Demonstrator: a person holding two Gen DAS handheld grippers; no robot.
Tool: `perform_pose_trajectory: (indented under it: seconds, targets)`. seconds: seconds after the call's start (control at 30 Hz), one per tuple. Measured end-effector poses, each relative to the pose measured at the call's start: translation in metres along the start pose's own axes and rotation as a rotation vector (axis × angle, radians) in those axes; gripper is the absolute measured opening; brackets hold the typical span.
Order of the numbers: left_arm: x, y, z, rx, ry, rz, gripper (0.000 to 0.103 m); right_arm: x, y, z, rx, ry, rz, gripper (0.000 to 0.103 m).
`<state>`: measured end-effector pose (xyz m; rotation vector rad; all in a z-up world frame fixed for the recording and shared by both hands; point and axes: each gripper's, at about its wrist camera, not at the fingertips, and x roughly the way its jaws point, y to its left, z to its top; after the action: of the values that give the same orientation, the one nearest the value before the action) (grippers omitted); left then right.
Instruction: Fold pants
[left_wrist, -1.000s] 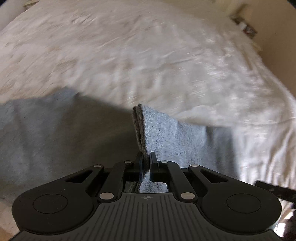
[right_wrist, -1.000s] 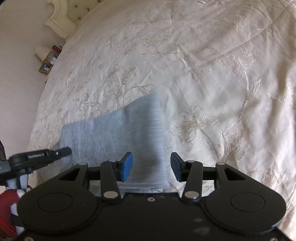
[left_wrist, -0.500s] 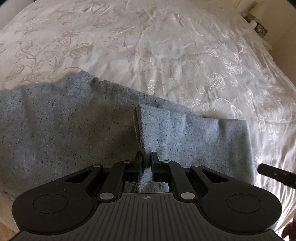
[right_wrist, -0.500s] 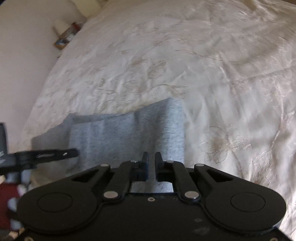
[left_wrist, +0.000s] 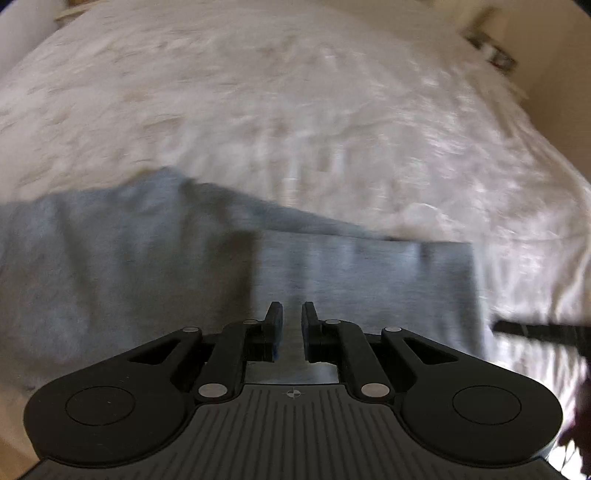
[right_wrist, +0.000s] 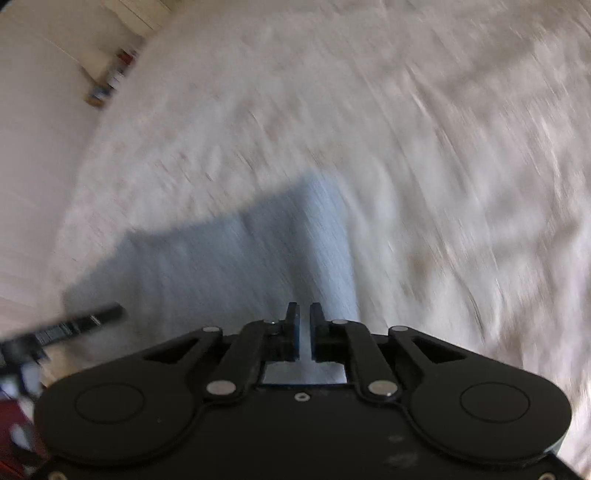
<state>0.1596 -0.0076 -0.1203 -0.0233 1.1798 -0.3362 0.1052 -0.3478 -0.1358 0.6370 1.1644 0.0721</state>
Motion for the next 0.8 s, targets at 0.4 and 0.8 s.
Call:
perform_pose_trajectory:
  seconds: [0.4, 0.8]
  targets:
    - [0.052, -0.025, -0.040, 0.062, 0.216, -0.041, 0.018, 0.064, -0.008, 0.064, -0.002, 0.059, -0.093, 0.009]
    - [0.046, -0.015, -0.020, 0.073, 0.168, -0.039, 0.018, -0.021, 0.023, -0.073, -0.189, -0.020, -0.125, 0.062]
